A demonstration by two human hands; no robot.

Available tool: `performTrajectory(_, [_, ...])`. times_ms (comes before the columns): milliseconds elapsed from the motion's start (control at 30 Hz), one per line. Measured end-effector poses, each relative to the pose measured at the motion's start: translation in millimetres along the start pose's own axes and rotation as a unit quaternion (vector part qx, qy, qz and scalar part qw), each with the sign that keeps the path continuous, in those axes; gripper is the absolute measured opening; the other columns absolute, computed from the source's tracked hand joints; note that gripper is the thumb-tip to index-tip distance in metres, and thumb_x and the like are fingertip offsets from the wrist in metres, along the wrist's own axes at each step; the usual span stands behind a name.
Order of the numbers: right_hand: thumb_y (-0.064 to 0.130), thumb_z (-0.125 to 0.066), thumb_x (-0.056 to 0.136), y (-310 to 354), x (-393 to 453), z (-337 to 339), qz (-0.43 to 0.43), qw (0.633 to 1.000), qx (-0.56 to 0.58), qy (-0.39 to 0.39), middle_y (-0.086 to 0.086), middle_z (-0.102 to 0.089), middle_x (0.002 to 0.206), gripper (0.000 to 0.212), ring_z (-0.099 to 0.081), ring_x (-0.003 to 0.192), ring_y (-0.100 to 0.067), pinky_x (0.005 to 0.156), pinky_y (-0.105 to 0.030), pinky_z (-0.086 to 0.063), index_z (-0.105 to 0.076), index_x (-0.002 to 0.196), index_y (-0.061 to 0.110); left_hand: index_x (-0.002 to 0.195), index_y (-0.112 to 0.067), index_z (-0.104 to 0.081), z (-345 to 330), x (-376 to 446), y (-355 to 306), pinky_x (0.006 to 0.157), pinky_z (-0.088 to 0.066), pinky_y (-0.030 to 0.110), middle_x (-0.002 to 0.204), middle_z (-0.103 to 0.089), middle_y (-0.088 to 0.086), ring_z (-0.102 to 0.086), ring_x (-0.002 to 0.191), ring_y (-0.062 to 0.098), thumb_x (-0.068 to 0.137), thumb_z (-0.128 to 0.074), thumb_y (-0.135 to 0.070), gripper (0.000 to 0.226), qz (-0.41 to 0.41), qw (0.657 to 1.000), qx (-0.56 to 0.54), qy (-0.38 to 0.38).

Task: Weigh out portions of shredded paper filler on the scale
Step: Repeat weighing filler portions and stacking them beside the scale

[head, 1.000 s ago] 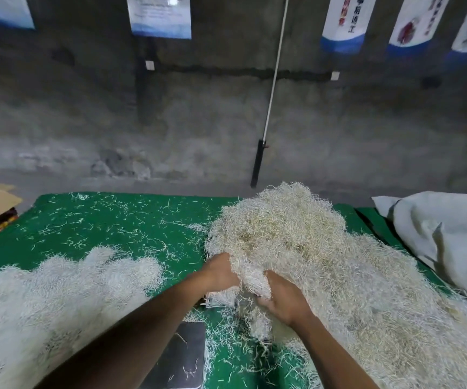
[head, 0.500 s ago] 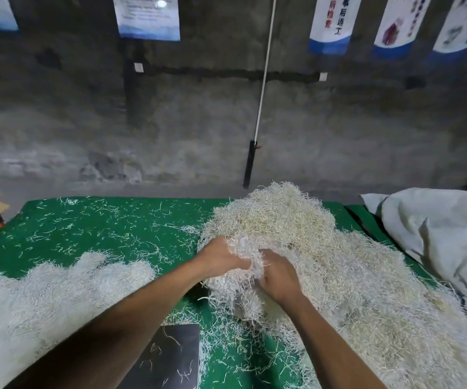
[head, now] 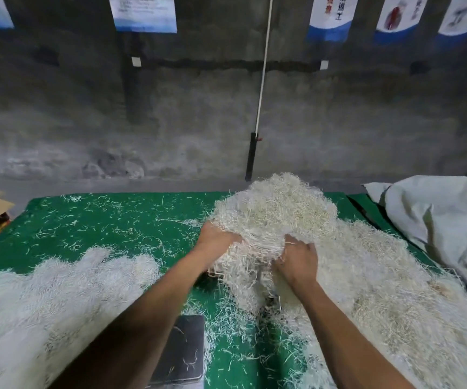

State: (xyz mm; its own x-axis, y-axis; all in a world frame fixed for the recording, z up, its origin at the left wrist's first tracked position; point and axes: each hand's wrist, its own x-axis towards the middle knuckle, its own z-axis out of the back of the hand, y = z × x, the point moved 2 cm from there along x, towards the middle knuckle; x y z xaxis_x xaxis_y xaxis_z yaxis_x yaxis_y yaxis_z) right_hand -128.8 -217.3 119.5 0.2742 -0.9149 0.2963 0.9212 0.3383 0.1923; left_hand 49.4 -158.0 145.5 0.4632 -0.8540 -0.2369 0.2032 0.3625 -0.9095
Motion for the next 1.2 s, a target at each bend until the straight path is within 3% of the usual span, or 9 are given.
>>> performTrajectory(67, [0.001,-0.067,0.086,1,6,5,0.034,0.999,-0.015,-0.005,-0.002,-0.073,0.097,0.029,-0.06,0.078,-0.016,0.102,-0.035,-0.041,-0.061,0.112,0.013,0.14,-0.014,-0.038,-1,-1,5,0.098,-0.051,0.026,0.123,-0.058,0.013,-0.064,0.113,0.007,0.079,-0.084,-0.034,0.079,0.01,0.999,0.025,0.028])
performTrajectory(200, [0.013,-0.076,0.084,-4,11,12,0.04,0.999,-0.032,-0.018,0.003,-0.068,0.085,0.036,-0.058,0.074,-0.013,0.106,-0.039,-0.043,-0.062,0.117,0.013,0.15,0.004,-0.027,-3,-2,8,0.109,-0.045,0.038,0.135,-0.056,0.02,-0.058,0.125,0.033,0.078,-0.084,-0.033,0.1,0.007,1.0,0.016,-0.015])
performTrajectory(300, [-0.002,-0.069,0.083,-3,13,14,0.093,0.993,-0.066,-0.031,0.0,-0.07,0.086,0.036,-0.058,0.072,-0.016,0.103,-0.037,-0.045,-0.064,0.116,0.012,0.149,0.003,-0.025,-5,-6,0,0.063,-0.052,0.012,0.086,-0.058,0.0,-0.067,0.071,-0.003,0.085,-0.08,-0.026,0.09,0.004,0.999,0.033,0.018])
performTrajectory(400, [0.003,-0.068,0.086,-16,17,18,0.071,0.996,-0.057,-0.018,-0.002,-0.072,0.094,0.039,-0.066,0.083,-0.02,0.111,-0.045,-0.042,-0.06,0.123,0.011,0.15,-0.005,-0.027,-4,-9,-3,0.099,-0.05,0.029,0.13,-0.056,0.017,-0.061,0.115,0.016,0.082,-0.082,-0.023,0.09,0.003,0.999,0.031,-0.017])
performTrajectory(567, [0.001,-0.064,0.083,-15,24,26,0.11,0.991,-0.07,-0.004,-0.004,-0.072,0.105,0.043,-0.067,0.093,-0.019,0.114,-0.04,-0.035,-0.059,0.125,0.012,0.094,-0.007,-0.049,-13,-16,-6,0.052,-0.055,0.02,0.074,-0.051,0.0,-0.05,0.043,0.0,0.085,-0.078,-0.014,0.031,0.012,0.999,0.034,0.01])
performTrajectory(733, [0.001,-0.062,0.089,-5,23,29,0.125,0.986,-0.111,-0.009,-0.003,-0.072,0.092,0.035,-0.057,0.071,-0.016,0.109,-0.039,-0.04,-0.062,0.122,0.011,0.141,0.006,-0.037,-22,-16,-20,0.048,-0.049,0.022,0.076,-0.054,0.006,-0.053,0.056,0.013,0.085,-0.072,-0.005,0.067,-0.013,0.999,0.036,-0.027])
performTrajectory(933, [-0.001,-0.06,0.086,-49,22,34,0.044,0.991,-0.128,0.009,0.004,-0.069,0.084,0.031,-0.059,0.07,-0.013,0.114,-0.04,-0.037,-0.065,0.111,0.017,0.126,0.001,-0.045,9,-2,-9,0.052,-0.052,0.027,0.066,-0.043,0.001,-0.045,0.053,0.011,0.088,-0.075,-0.013,0.05,0.012,0.997,0.007,-0.076])
performTrajectory(1033, [-0.006,-0.06,0.082,-23,15,30,0.105,0.988,-0.116,0.008,0.001,-0.069,0.086,0.038,-0.059,0.071,-0.015,0.112,-0.041,-0.04,-0.062,0.116,0.012,0.131,-0.004,-0.045,-12,-9,-4,0.08,-0.061,0.039,0.079,-0.062,0.014,-0.063,0.066,0.02,0.086,-0.077,-0.02,0.057,0.006,0.999,0.029,-0.028])
performTrajectory(1200, [0.001,-0.062,0.087,-105,6,34,-0.016,0.986,-0.166,0.029,0.004,-0.067,0.084,0.037,-0.047,0.064,-0.013,0.117,-0.043,-0.035,-0.058,0.121,0.015,0.125,0.012,-0.044,58,16,7,0.051,-0.04,0.019,0.065,-0.044,0.002,-0.051,0.058,0.015,0.089,-0.076,-0.016,0.054,0.013,0.991,-0.012,-0.135])
